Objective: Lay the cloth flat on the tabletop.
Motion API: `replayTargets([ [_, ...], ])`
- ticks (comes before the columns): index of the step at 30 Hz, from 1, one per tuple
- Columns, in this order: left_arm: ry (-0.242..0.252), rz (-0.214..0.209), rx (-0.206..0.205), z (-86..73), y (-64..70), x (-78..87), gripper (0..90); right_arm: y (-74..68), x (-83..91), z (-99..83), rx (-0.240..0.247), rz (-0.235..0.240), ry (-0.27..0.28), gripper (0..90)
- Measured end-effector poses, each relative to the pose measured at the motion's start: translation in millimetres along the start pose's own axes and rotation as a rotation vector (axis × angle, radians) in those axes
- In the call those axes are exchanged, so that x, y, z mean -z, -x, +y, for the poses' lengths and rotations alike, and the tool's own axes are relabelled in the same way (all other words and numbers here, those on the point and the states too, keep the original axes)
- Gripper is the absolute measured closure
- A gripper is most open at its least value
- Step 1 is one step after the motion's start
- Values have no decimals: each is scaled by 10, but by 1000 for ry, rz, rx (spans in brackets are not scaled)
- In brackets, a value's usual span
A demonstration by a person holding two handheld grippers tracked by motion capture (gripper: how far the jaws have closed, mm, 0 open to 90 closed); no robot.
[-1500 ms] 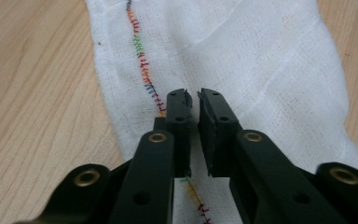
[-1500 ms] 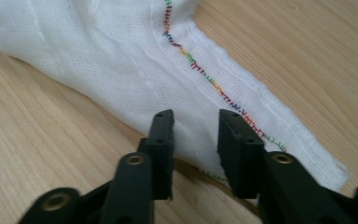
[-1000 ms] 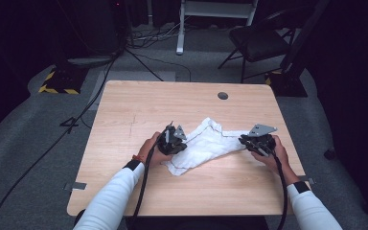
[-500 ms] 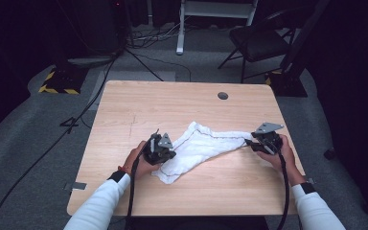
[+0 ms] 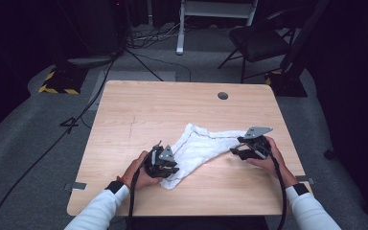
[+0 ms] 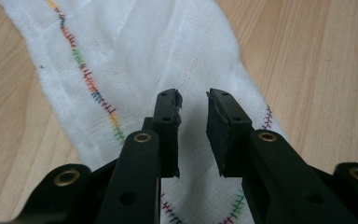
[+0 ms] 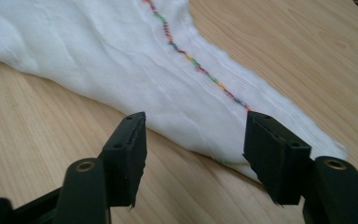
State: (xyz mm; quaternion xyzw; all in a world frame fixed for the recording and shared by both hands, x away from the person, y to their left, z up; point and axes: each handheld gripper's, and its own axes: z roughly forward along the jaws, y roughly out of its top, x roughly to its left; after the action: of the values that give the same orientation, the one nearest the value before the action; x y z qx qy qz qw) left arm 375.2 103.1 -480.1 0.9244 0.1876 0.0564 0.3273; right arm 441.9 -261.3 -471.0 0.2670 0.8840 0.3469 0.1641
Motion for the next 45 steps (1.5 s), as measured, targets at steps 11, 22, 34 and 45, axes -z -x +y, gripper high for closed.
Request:
replayTargets([
  [11,49,-13,-40,212,231,-56,383,-250,-236,170,117,45,-23,515],
  [22,-34,-6,-91,287,244,-240,647,-252,-327,170,133,45,-39,690],
  [34,64,21,-101,342,112,32,859,-298,-70,294,123,36,33,878],
  [45,173,76,-7,425,-333,228,862,-173,24,576,71,-54,102,879],
])
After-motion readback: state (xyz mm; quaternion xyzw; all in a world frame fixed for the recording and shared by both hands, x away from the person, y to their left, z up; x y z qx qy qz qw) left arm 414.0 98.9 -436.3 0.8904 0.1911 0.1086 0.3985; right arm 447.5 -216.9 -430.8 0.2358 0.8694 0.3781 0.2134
